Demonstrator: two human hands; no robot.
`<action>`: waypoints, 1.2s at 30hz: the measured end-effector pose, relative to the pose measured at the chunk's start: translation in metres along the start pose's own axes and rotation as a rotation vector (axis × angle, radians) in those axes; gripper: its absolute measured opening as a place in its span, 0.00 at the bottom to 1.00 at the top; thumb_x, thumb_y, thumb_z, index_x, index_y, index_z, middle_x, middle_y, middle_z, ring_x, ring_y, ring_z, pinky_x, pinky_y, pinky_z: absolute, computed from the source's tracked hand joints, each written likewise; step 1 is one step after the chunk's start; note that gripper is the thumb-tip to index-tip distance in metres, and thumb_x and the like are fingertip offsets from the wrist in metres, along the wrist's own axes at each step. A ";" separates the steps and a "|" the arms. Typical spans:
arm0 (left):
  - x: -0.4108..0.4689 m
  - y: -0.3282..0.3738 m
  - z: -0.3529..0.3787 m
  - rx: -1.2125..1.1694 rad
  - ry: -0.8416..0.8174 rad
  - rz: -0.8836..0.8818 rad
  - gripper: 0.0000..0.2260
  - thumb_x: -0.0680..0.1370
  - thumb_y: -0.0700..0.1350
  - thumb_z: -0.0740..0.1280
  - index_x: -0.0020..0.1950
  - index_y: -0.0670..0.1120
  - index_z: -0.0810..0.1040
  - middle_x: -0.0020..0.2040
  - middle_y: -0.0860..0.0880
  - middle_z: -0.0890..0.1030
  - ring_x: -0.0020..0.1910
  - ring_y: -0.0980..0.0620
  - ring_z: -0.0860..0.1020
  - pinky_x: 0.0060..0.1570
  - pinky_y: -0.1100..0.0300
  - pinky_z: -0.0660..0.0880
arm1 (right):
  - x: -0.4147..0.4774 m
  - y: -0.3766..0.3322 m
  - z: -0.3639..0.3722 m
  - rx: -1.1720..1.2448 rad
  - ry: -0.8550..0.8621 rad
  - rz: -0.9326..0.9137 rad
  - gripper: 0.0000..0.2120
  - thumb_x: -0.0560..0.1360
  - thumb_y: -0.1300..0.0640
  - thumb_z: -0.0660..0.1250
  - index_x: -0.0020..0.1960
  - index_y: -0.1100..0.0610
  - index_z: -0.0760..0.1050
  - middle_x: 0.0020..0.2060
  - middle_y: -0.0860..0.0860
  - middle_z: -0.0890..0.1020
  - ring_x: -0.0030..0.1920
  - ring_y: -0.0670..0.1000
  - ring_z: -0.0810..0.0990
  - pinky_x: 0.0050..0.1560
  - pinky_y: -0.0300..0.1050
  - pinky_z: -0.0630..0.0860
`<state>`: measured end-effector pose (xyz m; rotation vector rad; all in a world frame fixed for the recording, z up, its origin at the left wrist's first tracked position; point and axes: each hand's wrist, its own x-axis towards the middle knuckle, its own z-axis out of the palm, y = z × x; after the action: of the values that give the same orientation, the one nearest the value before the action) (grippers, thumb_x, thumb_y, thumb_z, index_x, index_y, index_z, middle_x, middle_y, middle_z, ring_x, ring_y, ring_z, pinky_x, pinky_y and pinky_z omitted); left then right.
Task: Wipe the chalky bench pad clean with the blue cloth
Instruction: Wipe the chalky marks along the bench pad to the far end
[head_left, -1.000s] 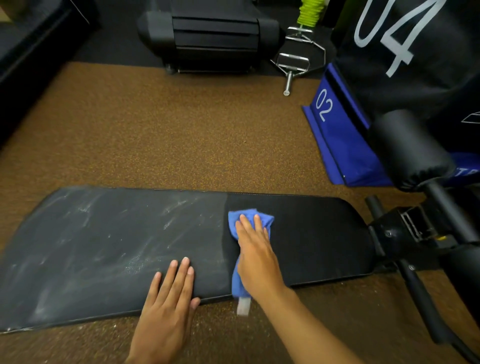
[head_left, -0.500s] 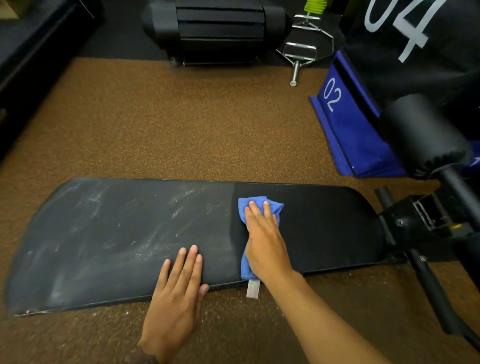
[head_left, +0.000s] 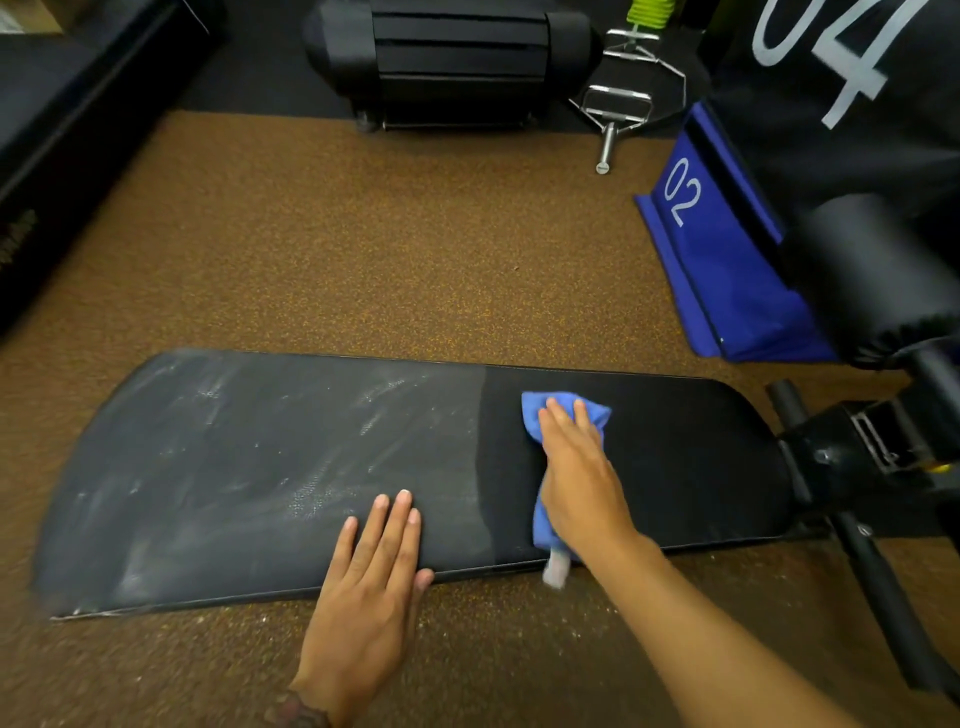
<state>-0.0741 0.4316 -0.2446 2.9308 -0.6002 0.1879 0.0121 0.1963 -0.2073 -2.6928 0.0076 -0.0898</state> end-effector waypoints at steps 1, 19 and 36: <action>0.000 0.000 0.000 -0.003 0.002 -0.001 0.24 0.84 0.52 0.47 0.73 0.38 0.65 0.75 0.41 0.64 0.75 0.43 0.59 0.74 0.45 0.53 | 0.020 -0.006 0.001 -0.025 -0.007 0.009 0.29 0.68 0.75 0.58 0.69 0.65 0.66 0.70 0.59 0.67 0.73 0.63 0.58 0.68 0.62 0.62; 0.001 0.003 -0.005 -0.020 0.013 -0.005 0.23 0.83 0.50 0.50 0.72 0.37 0.67 0.74 0.41 0.65 0.75 0.42 0.61 0.72 0.44 0.56 | -0.094 -0.061 0.022 0.113 -0.054 -0.273 0.33 0.69 0.74 0.61 0.72 0.59 0.61 0.73 0.53 0.64 0.75 0.54 0.54 0.71 0.57 0.58; 0.000 0.003 -0.005 -0.032 -0.020 -0.013 0.24 0.84 0.50 0.46 0.73 0.38 0.65 0.75 0.40 0.64 0.75 0.42 0.60 0.71 0.43 0.57 | -0.074 -0.099 0.033 0.117 -0.012 -0.170 0.30 0.69 0.73 0.65 0.70 0.63 0.65 0.70 0.57 0.67 0.73 0.59 0.56 0.69 0.59 0.62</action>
<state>-0.0754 0.4301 -0.2394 2.9080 -0.5806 0.1468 -0.0602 0.3012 -0.1993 -2.5721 -0.2241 -0.1226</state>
